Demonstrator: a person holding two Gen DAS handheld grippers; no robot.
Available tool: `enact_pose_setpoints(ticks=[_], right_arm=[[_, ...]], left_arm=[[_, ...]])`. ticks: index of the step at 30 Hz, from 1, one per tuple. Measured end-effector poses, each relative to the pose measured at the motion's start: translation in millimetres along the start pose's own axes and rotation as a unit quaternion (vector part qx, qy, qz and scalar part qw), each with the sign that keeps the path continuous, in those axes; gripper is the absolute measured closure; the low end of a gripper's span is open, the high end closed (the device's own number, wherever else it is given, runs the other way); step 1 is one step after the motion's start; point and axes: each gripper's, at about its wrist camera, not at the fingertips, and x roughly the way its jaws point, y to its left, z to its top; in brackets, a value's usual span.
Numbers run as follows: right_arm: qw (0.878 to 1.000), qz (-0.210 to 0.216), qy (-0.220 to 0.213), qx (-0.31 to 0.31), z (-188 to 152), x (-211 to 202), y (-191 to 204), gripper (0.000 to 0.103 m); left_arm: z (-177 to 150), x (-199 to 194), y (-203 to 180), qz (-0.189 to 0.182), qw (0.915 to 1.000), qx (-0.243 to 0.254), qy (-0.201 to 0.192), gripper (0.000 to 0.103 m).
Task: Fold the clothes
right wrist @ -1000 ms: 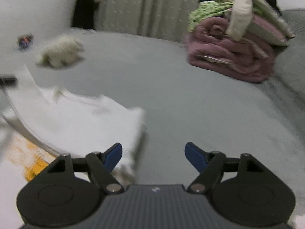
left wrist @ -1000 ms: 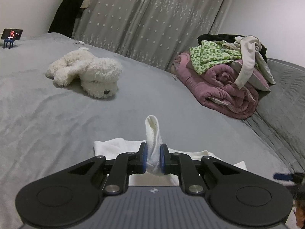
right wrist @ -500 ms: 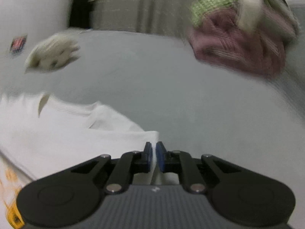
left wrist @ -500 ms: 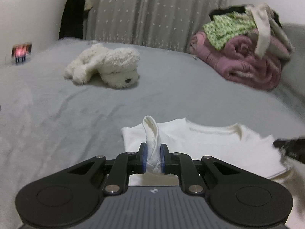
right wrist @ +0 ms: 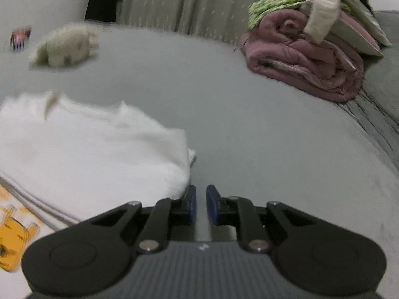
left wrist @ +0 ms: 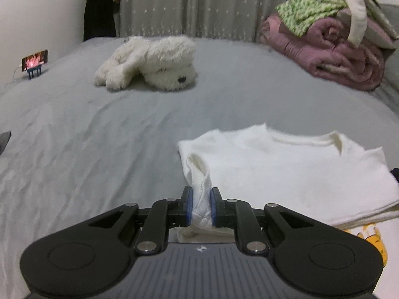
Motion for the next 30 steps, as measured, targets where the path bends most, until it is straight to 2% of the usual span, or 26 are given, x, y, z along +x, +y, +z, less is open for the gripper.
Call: enact_pose_setpoints(ticks=[5,9,10,14,17,20,24,27,30], right_arm=[[0.999,0.019,-0.039,0.007,20.3,-9.8,-3.2,0.090],[0.997,0.070,0.026,0.029,33.0,27.8,-3.1,0.087],[0.997,0.064,0.035,0.016,30.0,35.4,0.3,0.087],[0.998,0.059,0.014,0.034,25.5,40.1,-1.6,0.083],[0.997,0.066,0.019,0.032,25.4,43.5,-2.5,0.081],[0.997,0.068,0.019,0.015,20.7,37.0,0.9,0.081],[0.998,0.070,-0.004,0.002,8.1,15.2,1.8,0.081],[0.998,0.063,-0.020,0.004,5.0,2.9,1.6,0.081],[0.997,0.066,-0.042,-0.010,5.5,-13.9,7.3,0.082]], left_arm=[[2.4,6.8,4.2,-0.003,0.9999,-0.004,0.015,0.089],[3.1,7.5,3.2,0.000,0.9999,0.004,0.016,0.089],[3.3,5.6,1.6,0.002,0.9999,0.010,0.011,0.089],[3.2,4.7,-0.1,0.008,0.9997,0.021,0.011,0.089],[2.4,7.9,0.8,0.009,0.9996,0.022,0.017,0.088],[3.7,8.4,4.6,0.008,0.9995,0.018,0.024,0.086],[8.0,6.1,8.4,0.008,0.9996,0.014,0.023,0.084],[12.4,1.0,10.6,0.027,0.9994,0.022,0.007,0.083],[17.3,-1.0,25.9,0.037,0.9993,-0.002,0.001,0.084]])
